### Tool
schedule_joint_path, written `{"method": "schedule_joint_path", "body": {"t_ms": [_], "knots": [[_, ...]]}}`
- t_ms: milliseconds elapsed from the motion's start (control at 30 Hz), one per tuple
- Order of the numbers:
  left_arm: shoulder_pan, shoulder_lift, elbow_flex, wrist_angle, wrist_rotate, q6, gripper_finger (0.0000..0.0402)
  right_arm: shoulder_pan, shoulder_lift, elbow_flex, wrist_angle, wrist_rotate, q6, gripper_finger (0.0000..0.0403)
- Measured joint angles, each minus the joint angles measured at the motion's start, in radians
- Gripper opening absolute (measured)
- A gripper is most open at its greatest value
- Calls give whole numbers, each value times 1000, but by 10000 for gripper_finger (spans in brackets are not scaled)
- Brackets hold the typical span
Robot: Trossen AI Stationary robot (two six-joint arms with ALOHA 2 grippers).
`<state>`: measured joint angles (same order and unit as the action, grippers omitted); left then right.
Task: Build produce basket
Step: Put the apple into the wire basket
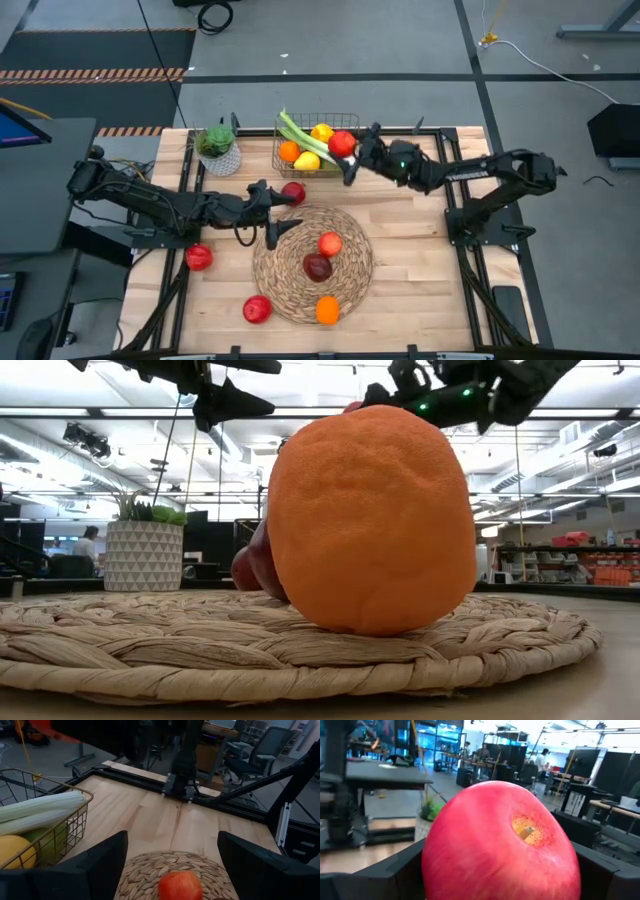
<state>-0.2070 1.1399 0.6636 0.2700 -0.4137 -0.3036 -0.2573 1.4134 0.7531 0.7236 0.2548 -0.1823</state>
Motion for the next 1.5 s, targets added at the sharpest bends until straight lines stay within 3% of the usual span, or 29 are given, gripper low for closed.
{"method": "schedule_joint_path", "body": {"t_ms": [233, 300, 467, 833, 1200, 1500], "knots": [[11, -3, 0, 9, -1, 0, 314, -94, 102, 48, -23, -222, 87, 354], [24, -3, 0, 9, -1, -1, 314, -97, 144, 61, -27, -242, 85, 354], [38, -3, 0, 4, -6, -1, 314, -98, 216, 94, -61, -235, 60, 355], [11, 6, 0, -83, -2, -51, 314, -147, 270, 113, -107, -56, -13, 381], [12, 5, 0, -87, -5, -79, 314, -191, 270, 112, -177, -54, -1, 399], [12, 5, 0, -112, -5, -83, 314, -136, 270, 112, -178, -95, 26, 398]]}}
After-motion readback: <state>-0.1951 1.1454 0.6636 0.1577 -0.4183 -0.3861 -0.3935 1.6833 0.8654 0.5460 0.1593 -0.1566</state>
